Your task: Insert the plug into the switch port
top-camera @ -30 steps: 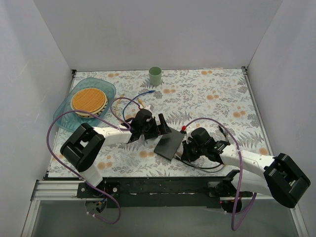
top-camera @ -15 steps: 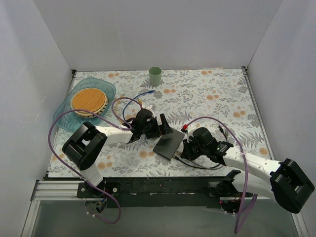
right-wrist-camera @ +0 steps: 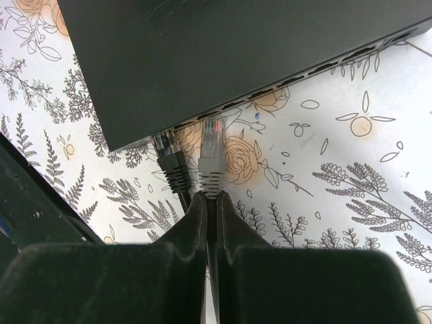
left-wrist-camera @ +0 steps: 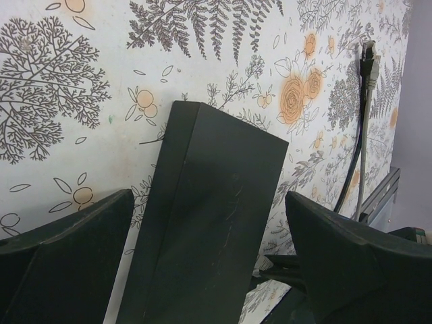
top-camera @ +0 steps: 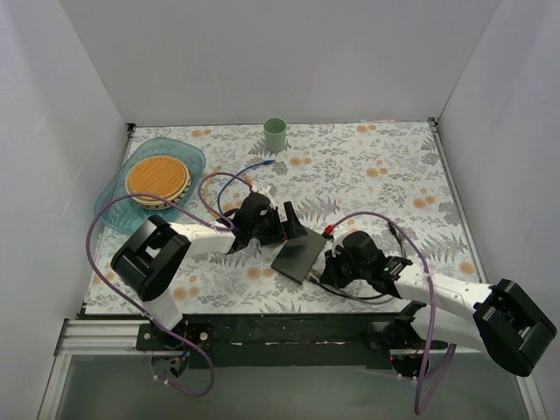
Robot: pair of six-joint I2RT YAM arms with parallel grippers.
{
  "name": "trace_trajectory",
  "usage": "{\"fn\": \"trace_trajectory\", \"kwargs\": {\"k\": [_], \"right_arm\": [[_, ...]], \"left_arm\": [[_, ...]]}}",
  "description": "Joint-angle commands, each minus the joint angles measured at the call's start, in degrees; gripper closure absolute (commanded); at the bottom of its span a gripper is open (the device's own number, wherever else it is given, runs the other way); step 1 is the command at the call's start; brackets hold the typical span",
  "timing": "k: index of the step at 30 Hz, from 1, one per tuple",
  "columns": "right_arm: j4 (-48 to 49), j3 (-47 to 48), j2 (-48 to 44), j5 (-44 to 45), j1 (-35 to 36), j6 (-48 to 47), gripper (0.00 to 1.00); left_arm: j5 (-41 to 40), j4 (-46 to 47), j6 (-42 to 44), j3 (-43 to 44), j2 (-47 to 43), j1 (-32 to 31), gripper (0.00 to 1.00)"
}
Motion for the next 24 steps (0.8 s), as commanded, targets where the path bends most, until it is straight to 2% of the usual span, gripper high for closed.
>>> {"fn": "trace_trajectory", "kwargs": {"k": [1, 14, 24], "right_arm": [[6.5, -0.3, -0.6, 1.3, 0.5, 0.2, 0.99], [5.8, -0.4, -4.7, 2.0, 0.7, 0.1, 0.99], [15.4, -3.8, -0.9, 0.7, 0.9, 0.5, 0.99]], "left_arm": [[1.4, -1.7, 1.1, -1.6, 0.4, 0.2, 0.05], [2.2, -1.0, 1.4, -1.5, 1.2, 0.2, 0.06], [5.0, 1.4, 1.1, -2.9, 0.8, 0.2, 0.09]]}}
